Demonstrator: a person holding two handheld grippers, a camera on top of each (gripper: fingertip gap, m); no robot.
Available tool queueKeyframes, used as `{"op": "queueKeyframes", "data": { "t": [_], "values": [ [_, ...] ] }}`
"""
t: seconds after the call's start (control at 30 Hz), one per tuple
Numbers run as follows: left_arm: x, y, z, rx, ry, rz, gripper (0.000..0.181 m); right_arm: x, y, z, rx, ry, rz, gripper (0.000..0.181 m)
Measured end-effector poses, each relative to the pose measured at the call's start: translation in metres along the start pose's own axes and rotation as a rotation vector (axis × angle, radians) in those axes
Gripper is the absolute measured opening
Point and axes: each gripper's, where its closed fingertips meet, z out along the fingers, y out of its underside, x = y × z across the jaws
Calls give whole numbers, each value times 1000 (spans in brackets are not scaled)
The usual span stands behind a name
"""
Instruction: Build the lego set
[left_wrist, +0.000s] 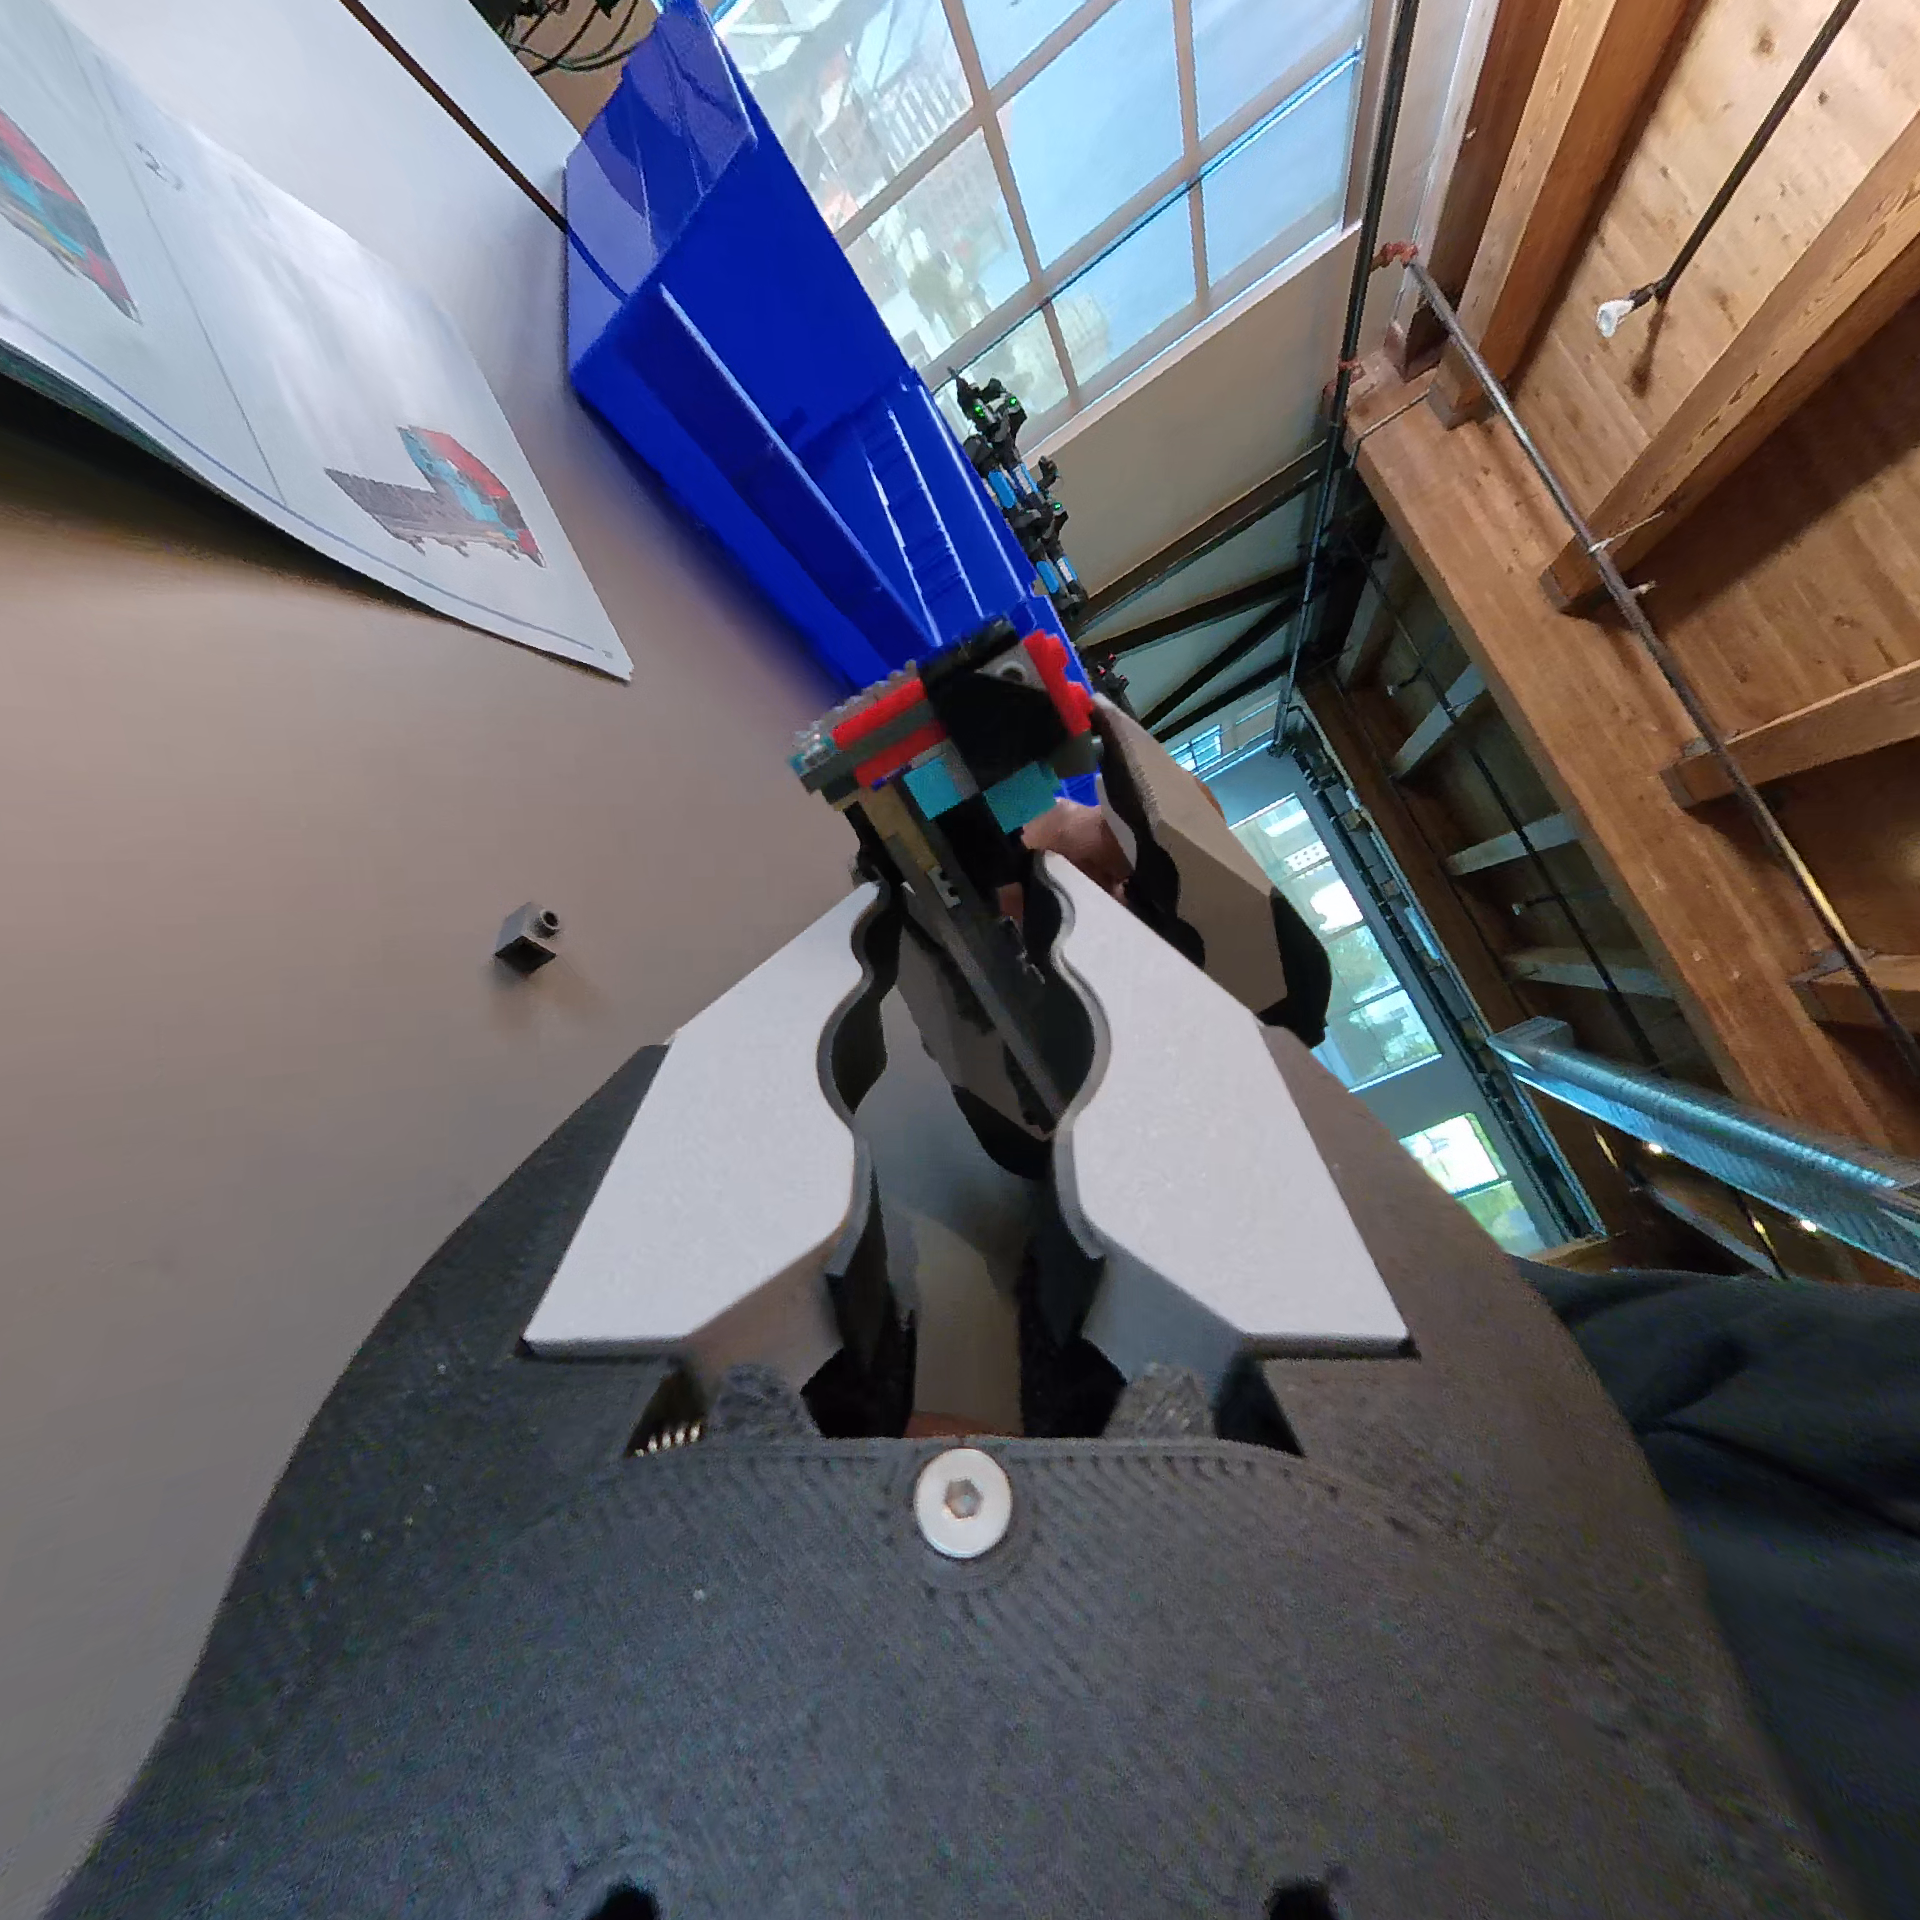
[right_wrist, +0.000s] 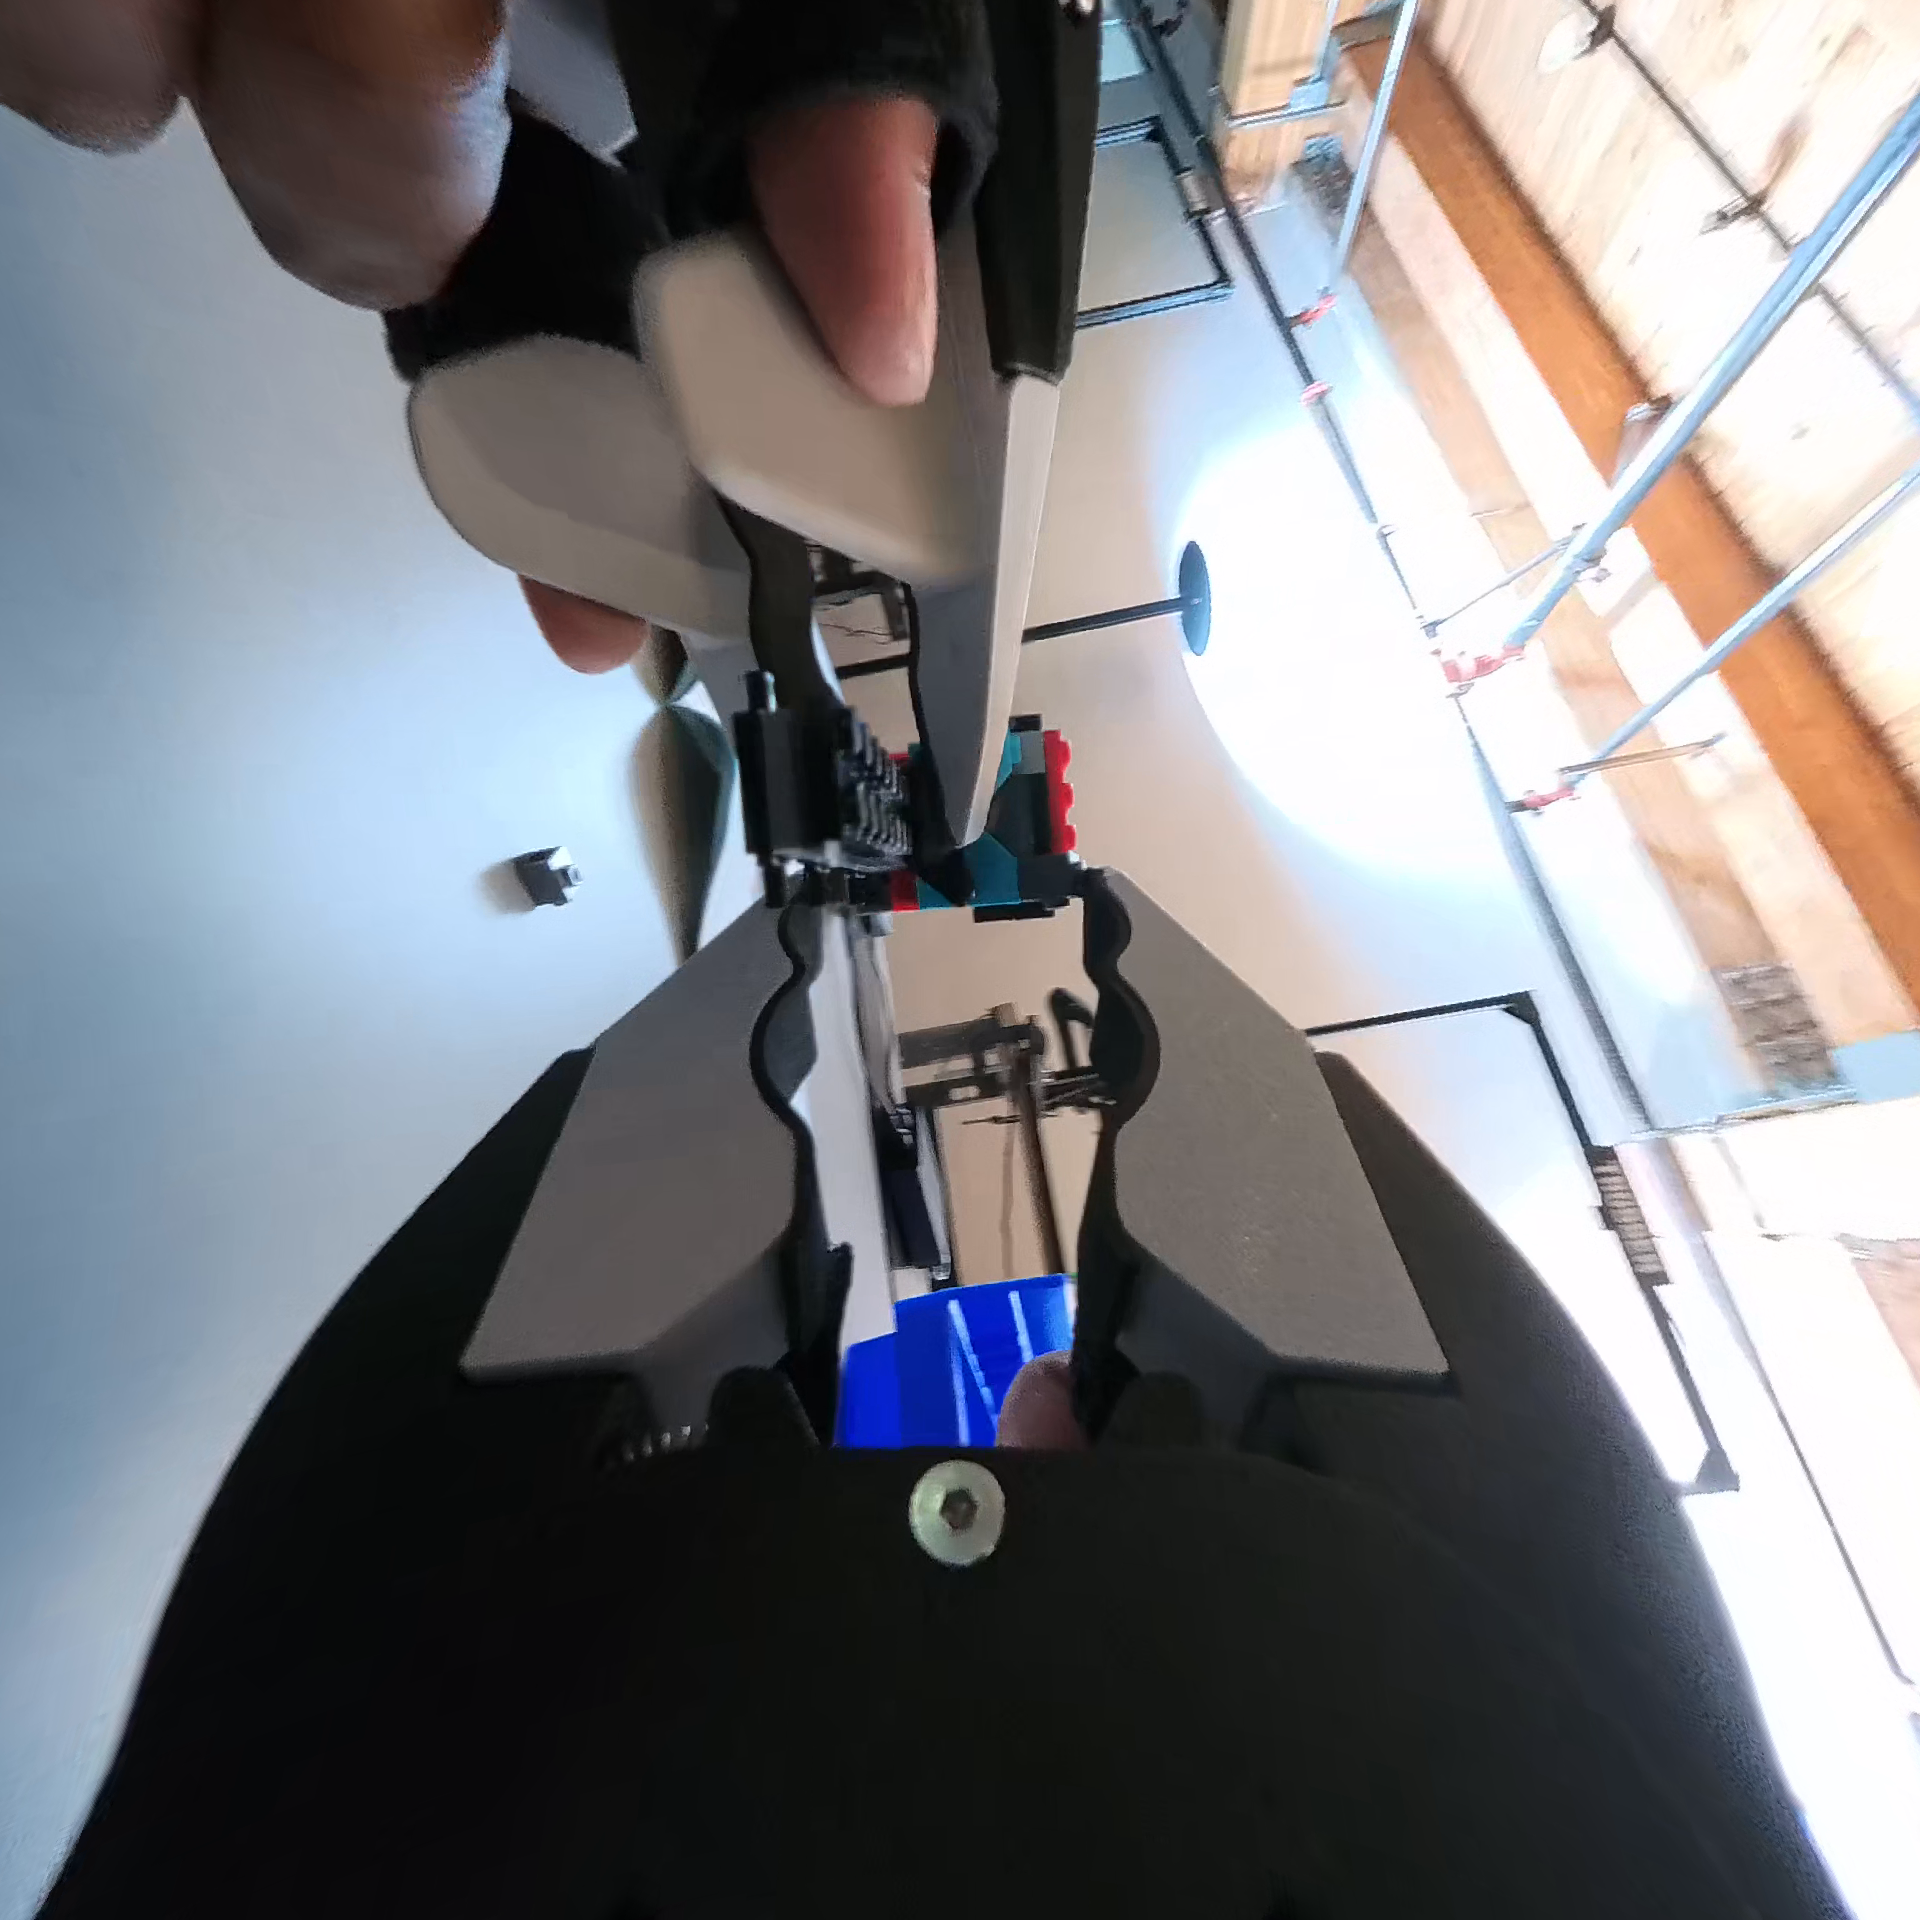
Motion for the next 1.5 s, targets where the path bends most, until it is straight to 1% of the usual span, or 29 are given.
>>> {"op": "queueKeyframes", "data": {
  "t": [0.07, 0.1, 0.13, 0.2, 0.5, 0.57, 0.87, 0.97, 1.1, 1.2, 1.3, 1.37, 1.5],
  "values": [
    [1, -1, 0, 6, 16, -15, 24, 0, -2, 0, -4, 24, -23, 47],
    [2, -2, -1, 16, 27, -29, 23, -3, -4, 0, 6, 20, -35, 37],
    [3, -4, -1, 28, 39, -49, 22, -4, -4, 0, 2, 32, -47, 34],
    [3, -5, -2, 35, 55, -64, 21, -5, -6, 1, 0, 39, -63, 32],
    [1, -7, -3, 48, 41, -79, 19, -4, -4, 3, -27, 33, -30, 33],
    [0, -7, -4, 53, 43, -96, 14, -3, -5, 4, -34, 34, -19, 34],
    [-8, -8, -5, 59, 25, -159, 14, -9, -2, 1, -36, -14, 45, 32],
    [-12, -13, -9, 88, 9, -172, 14, -7, 8, -3, -58, -23, 75, 33],
    [-14, -16, -12, 102, 7, -178, 14, -6, 26, -16, -92, -79, 178, 35],
    [-13, -15, -13, 92, 4, -164, 14, 3, 46, -33, -144, -94, 288, 36],
    [-14, -16, -14, 83, -4, -145, 14, 12, 73, -56, -230, -103, 462, 35],
    [-14, -17, -15, 88, 2, -153, 14, 11, 91, -72, -296, -132, 614, 34],
    [-13, -17, -16, 87, 18, -163, 14, 12, 118, -105, -411, -145, 830, 33]
  ]
}}
